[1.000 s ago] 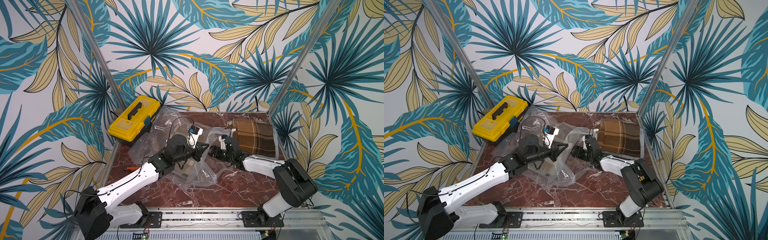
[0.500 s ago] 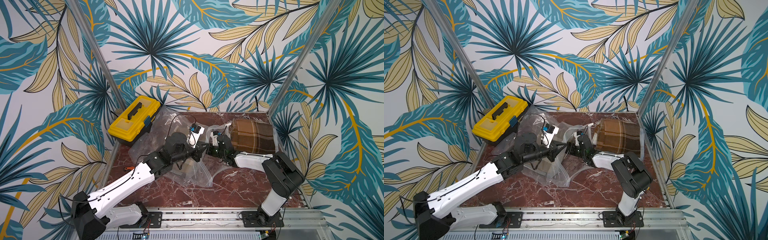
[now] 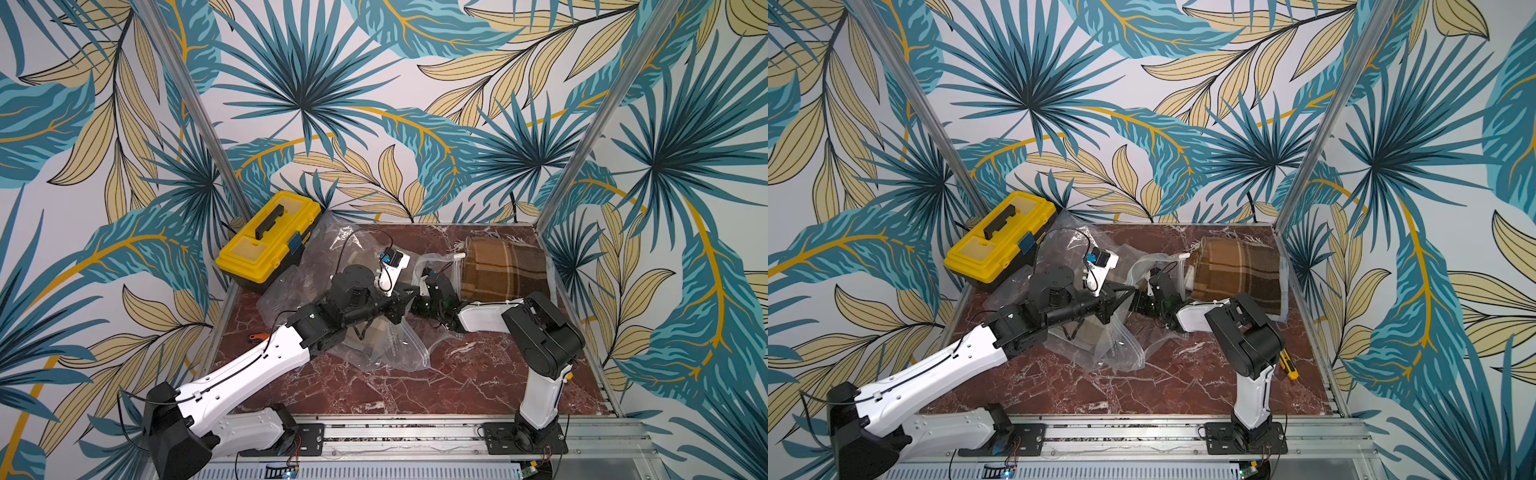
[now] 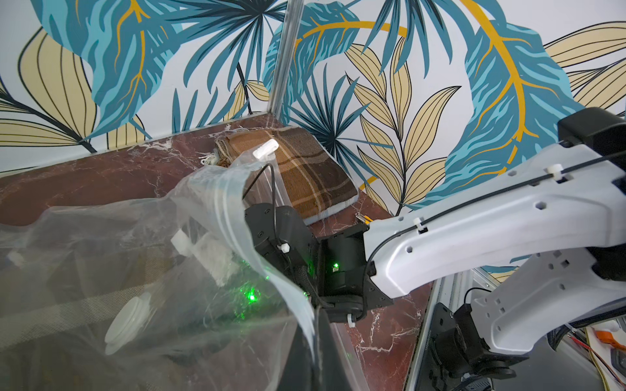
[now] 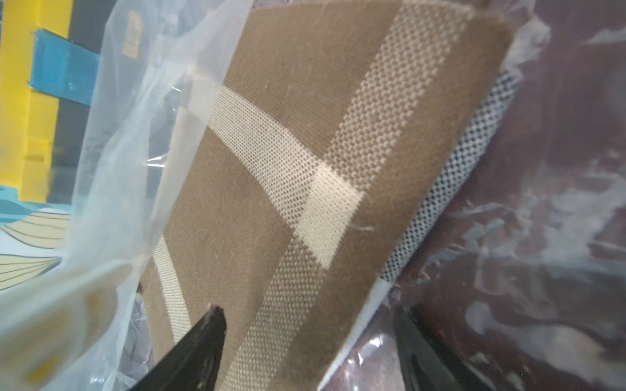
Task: Take the blanket out of the vacuum bag
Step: Take out the blanket from the vacuum bag.
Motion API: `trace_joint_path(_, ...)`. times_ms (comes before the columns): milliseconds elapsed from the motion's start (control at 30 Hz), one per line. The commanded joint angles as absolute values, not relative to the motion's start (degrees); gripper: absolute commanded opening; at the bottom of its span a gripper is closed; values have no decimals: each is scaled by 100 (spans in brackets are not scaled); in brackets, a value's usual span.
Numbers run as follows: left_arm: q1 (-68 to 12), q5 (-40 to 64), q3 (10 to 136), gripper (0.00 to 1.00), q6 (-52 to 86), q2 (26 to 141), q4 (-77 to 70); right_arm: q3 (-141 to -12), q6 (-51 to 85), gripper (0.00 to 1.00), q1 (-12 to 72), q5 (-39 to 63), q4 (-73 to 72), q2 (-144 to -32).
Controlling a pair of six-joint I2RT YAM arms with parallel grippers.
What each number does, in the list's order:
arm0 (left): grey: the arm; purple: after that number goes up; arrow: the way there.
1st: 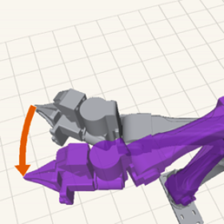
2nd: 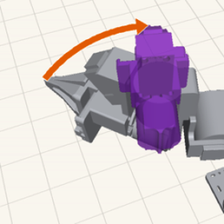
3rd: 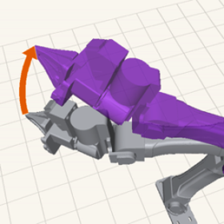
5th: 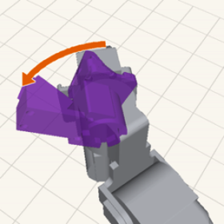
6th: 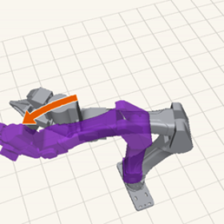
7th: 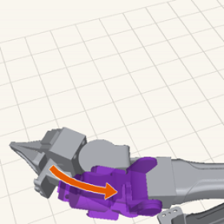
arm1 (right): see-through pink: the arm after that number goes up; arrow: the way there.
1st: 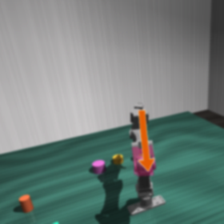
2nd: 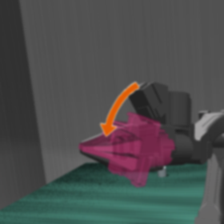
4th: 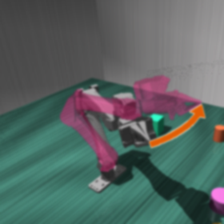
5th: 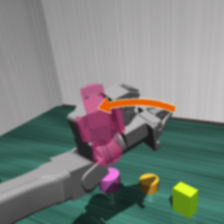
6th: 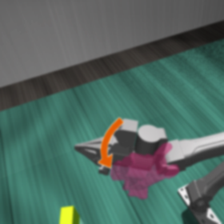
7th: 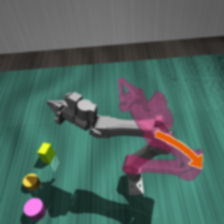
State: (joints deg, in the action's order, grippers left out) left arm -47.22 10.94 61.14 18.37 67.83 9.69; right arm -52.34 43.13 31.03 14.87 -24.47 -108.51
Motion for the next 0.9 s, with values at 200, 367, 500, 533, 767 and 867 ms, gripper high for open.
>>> trace_joint_path(200, -4764, 1112, 6205, 0, 1694, 6759, 717, -5354, 4334, 79, 3177, 1549, -2463, -10721)
trace_joint_path(367, -4764, 1135, 6213, 0, 1667, 6779, 718, -5486, 4391, 79, 3223, 1591, -2571, -10941)
trace_joint_path(500, -4759, 1090, 6245, 0, 1617, 6759, 824, -5625, 4492, 78, 3250, 1722, -2740, -11133)
trace_joint_path(533, -4760, 1080, 6239, 0, 1619, 6750, 829, -5687, 4475, 78, 3267, 1740, -2690, -11143)
trace_joint_path(767, -4764, 1100, 6149, 0, 1661, 6750, 742, -5910, 4391, 73, 3296, 1757, -2558, -11281)
trace_joint_path(867, -4768, 1088, 6169, 0, 1630, 6751, 770, -5869, 4441, 70, 3290, 1804, -2735, -11366)
